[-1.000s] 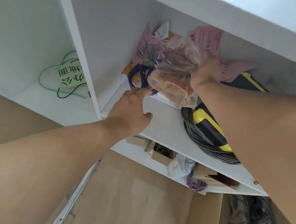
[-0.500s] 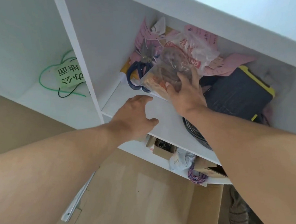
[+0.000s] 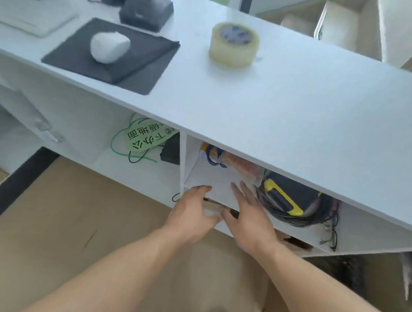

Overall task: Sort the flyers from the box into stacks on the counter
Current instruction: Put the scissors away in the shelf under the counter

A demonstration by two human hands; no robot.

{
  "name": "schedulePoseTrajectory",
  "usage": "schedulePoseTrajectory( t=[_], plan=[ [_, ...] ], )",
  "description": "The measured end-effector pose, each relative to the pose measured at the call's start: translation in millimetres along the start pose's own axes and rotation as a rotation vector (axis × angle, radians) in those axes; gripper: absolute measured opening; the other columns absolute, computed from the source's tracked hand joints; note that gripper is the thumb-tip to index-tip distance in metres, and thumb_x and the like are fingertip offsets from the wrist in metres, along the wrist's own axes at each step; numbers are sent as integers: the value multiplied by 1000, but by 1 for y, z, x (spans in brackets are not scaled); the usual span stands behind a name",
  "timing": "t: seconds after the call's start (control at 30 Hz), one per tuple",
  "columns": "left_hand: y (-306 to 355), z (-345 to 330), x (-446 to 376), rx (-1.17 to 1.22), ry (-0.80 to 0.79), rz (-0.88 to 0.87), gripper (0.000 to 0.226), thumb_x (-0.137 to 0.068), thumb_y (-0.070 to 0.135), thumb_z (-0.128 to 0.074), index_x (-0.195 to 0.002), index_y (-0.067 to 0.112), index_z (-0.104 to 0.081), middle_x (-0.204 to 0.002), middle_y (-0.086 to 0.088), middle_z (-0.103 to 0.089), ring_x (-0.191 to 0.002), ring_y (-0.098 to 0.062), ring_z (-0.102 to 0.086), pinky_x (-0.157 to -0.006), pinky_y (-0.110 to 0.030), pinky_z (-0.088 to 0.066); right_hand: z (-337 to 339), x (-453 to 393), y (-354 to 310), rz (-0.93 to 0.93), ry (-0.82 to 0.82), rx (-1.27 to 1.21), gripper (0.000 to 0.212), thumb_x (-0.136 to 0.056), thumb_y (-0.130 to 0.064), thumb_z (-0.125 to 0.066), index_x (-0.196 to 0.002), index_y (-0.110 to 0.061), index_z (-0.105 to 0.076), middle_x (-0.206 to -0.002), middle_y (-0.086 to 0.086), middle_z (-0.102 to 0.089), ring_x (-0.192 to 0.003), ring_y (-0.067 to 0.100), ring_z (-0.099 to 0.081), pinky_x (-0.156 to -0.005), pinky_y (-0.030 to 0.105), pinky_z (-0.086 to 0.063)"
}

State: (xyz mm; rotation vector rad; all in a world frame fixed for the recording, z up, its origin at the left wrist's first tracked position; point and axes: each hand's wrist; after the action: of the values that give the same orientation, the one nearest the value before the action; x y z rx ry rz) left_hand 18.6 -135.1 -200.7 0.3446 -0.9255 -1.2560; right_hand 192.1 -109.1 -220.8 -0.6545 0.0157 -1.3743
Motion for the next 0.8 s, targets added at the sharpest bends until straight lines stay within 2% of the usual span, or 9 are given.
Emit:
schedulePoseTrajectory(
  t=[0.13,0.27,0.37,0.43,0.57,0.8],
  plan=[
    [20,54,56,-18,3,20,71,-89,48,-67,-151,32,-36,-156,13,-38,-133,-14,-50,-111,-35,-40,33,44,-60,43,58,-93,68,-101,-53,-45,-159,-37,-15,-167,-12,-18,-151,11,-21,-117,33,-29],
    [45,111,86,-48,92,-20,66,-91,44,-66,-150,33,-38,-156,15,-36,-141,-12,-40,-115,-36,-36,86,53,-106,171,148,-45,58,-102,-55,-42,-156,-41,-25,-158,-18,-34,-140,8,-42,-108,34,-43],
    [60,149,84,-55,163,-83,61,-94,39,-66,-148,29,-40,-152,14,-38,-141,-10,-37,-111,-26,-31,125,38,-132,226,251,-59,52,-103,-49,-44,-153,-38,-34,-150,-20,-42,-131,6,-50,-102,30,-46],
    [71,170,73,-42,217,-91,58,-94,38,-67,-145,29,-43,-147,14,-43,-138,-10,-41,-105,-22,-31,147,20,-143,228,281,-82,51,-103,-46,-45,-152,-38,-35,-150,-20,-41,-130,5,-50,-103,32,-46],
    [93,195,34,-19,250,-73,60,-95,39,-65,-148,29,-41,-154,14,-38,-143,-10,-35,-112,-30,-32,182,-30,-150,227,316,-83,53,-102,-43,-49,-152,-35,-34,-150,-20,-37,-131,6,-48,-102,34,-46],
    [131,207,-57,-24,256,11,62,-95,43,-63,-150,31,-37,-157,16,-34,-144,-9,-35,-111,-32,-36,225,-145,-137,148,317,-76,68,-94,-45,-61,-153,-27,-31,-157,-5,-29,-143,16,-32,-108,40,-43]
  ],
)
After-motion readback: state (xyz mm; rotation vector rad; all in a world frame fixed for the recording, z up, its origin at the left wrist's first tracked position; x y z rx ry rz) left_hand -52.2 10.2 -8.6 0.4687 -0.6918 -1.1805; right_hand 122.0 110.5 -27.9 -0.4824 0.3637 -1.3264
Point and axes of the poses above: each hand's wrist, its own x-axis away from the middle knuckle, its own z-axis out of the back of the hand, y = z × x
